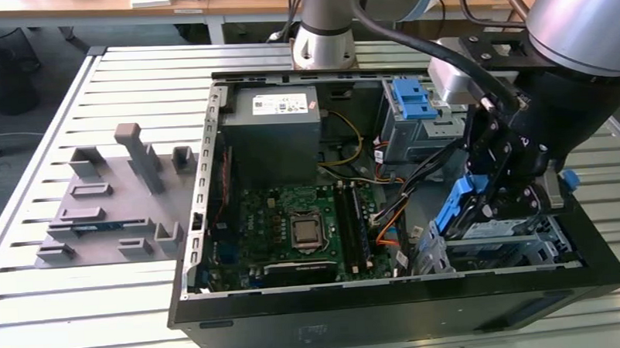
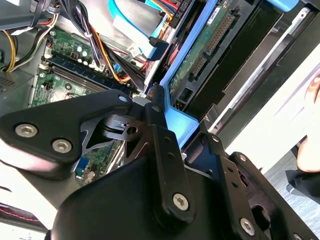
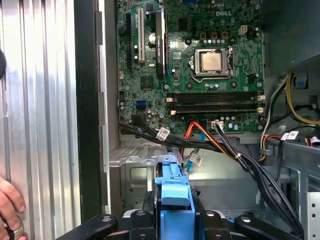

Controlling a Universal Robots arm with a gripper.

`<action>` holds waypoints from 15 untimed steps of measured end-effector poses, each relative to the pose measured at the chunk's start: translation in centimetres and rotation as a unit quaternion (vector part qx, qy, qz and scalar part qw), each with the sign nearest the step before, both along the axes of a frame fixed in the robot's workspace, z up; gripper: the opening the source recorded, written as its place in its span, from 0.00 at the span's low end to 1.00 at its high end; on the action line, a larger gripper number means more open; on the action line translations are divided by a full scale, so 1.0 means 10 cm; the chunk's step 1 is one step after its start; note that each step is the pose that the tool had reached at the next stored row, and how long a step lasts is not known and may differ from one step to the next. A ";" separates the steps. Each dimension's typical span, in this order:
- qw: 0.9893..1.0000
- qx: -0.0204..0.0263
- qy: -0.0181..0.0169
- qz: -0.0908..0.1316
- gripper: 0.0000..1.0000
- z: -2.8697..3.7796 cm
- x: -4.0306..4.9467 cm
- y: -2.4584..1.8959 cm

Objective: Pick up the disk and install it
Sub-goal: 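Insert the disk into the insertion slot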

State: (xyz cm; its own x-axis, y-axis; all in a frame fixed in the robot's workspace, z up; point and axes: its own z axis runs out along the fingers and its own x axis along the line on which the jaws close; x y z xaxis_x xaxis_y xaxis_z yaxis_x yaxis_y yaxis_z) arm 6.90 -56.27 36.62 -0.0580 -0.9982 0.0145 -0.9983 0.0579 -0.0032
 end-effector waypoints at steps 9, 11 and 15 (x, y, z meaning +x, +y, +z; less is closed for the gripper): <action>1.000 0.000 0.000 0.000 0.36 -0.047 0.000 0.000; 1.000 0.000 0.000 0.000 0.36 -0.058 0.000 0.000; 1.000 0.000 0.000 0.000 0.36 -0.078 0.000 0.000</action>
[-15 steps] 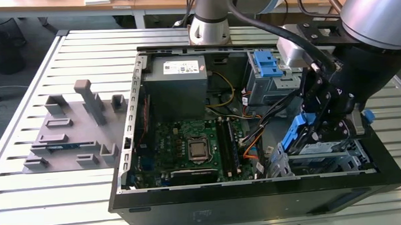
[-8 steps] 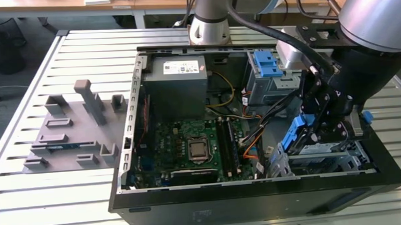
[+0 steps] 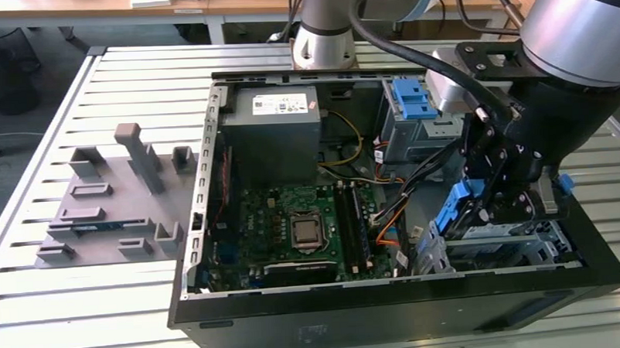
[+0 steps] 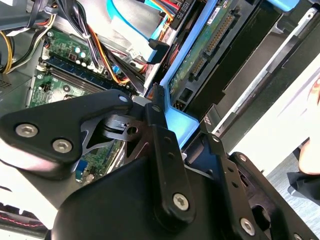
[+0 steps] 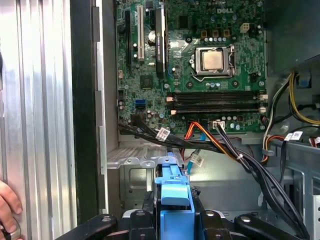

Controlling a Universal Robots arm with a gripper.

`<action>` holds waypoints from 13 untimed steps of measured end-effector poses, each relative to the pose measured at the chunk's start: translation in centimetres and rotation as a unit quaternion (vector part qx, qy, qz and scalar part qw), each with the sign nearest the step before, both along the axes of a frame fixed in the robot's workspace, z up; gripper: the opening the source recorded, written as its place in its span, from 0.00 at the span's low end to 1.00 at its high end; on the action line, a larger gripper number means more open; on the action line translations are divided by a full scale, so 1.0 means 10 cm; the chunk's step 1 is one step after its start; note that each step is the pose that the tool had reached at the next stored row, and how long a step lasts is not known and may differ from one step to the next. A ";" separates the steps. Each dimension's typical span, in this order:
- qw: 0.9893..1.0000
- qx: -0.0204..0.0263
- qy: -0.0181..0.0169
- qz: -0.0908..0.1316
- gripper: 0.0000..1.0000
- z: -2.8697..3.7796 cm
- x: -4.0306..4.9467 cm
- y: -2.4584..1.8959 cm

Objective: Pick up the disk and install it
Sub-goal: 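Insert the disk into the insertion slot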

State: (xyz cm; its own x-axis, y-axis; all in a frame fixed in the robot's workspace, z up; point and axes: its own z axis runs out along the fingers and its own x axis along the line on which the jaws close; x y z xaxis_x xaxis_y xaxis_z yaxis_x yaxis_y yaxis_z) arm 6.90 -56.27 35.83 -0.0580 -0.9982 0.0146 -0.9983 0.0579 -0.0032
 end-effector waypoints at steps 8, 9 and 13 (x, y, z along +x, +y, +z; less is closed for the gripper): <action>1.000 0.000 0.000 0.000 0.36 -0.041 0.000 0.000; 1.000 0.000 0.000 0.000 0.36 -0.046 0.000 0.000; 1.000 0.000 0.000 0.000 0.36 -0.057 0.000 0.000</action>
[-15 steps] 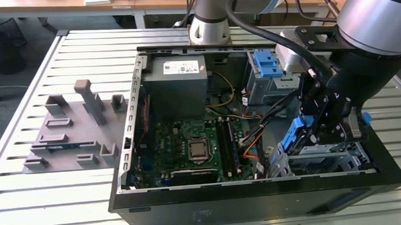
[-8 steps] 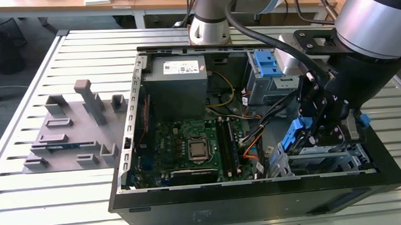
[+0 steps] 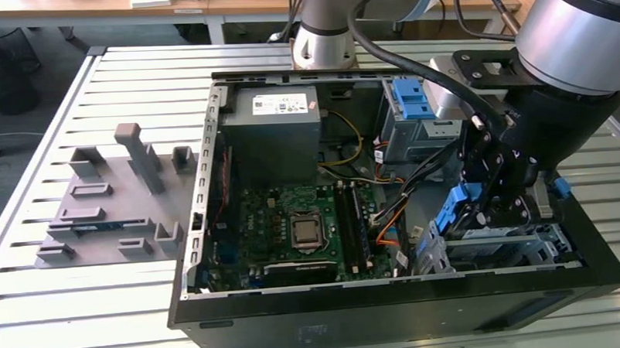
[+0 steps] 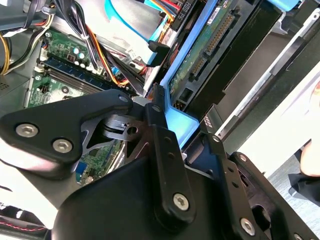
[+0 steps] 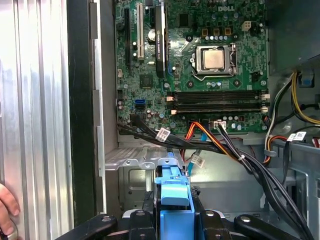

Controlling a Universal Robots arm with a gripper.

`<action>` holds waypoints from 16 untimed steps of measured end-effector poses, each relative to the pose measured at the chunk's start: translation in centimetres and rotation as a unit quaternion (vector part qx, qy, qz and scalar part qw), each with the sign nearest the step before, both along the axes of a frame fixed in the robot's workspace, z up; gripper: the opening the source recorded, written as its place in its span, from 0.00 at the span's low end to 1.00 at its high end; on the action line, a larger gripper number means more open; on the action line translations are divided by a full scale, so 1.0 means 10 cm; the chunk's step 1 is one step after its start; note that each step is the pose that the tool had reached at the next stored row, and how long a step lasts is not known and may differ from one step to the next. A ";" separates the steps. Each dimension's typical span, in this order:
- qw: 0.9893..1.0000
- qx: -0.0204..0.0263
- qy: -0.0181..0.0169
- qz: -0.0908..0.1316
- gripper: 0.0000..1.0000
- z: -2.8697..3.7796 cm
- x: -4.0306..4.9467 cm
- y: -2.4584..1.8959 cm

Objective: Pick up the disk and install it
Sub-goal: 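Insert the disk into the insertion slot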

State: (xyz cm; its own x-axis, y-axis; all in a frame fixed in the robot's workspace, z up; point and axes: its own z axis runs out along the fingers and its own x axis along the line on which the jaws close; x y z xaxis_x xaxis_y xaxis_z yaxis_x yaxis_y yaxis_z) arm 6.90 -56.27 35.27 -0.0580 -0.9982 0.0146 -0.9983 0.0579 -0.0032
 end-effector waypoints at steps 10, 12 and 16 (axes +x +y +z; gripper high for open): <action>1.000 0.000 0.000 0.000 0.44 -0.002 0.000 0.000; 1.000 0.000 0.000 0.000 0.44 -0.002 0.000 0.000; 1.000 0.000 0.000 0.000 0.42 -0.001 0.000 0.000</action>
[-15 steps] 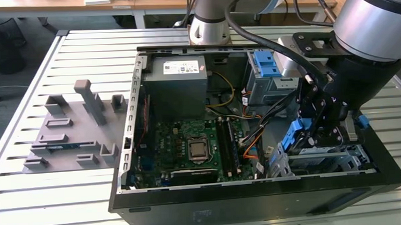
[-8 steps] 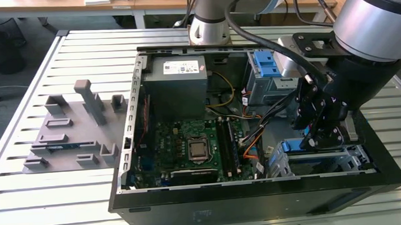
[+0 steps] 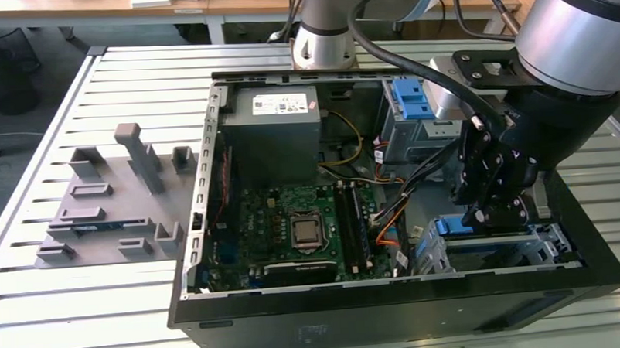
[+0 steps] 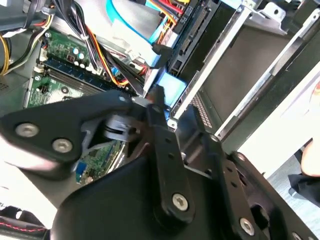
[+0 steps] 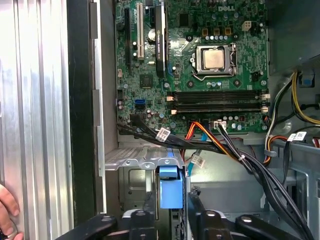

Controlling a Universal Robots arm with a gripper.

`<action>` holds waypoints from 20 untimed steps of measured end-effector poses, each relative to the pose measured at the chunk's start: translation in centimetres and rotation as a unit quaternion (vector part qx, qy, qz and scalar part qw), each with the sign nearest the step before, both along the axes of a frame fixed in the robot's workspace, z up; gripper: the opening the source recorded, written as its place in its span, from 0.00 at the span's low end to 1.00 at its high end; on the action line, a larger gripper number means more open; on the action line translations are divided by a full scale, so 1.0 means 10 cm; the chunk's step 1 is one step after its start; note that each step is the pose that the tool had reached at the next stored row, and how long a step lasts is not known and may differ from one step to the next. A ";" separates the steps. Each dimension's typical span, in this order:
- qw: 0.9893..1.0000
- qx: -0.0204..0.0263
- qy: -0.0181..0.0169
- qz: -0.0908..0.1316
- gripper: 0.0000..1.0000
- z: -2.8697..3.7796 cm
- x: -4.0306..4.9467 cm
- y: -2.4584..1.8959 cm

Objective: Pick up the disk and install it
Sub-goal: 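Insert the disk into the insertion slot, then insert the first disk wire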

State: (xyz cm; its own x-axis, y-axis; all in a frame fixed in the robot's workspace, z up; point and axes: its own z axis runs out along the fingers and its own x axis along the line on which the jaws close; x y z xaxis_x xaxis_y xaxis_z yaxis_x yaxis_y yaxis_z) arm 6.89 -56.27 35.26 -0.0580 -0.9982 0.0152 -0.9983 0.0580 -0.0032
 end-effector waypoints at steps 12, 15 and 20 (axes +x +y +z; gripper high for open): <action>1.000 0.000 0.000 0.000 0.11 0.000 0.000 0.000; 1.000 -0.001 0.000 0.000 0.11 0.000 0.000 0.000; 1.000 -0.001 0.000 0.000 0.11 0.000 0.000 0.000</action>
State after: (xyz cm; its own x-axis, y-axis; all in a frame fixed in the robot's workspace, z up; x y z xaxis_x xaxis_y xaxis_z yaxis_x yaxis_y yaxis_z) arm 6.90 -56.27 35.25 -0.0580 -0.9982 0.0165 -0.9983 0.0579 -0.0033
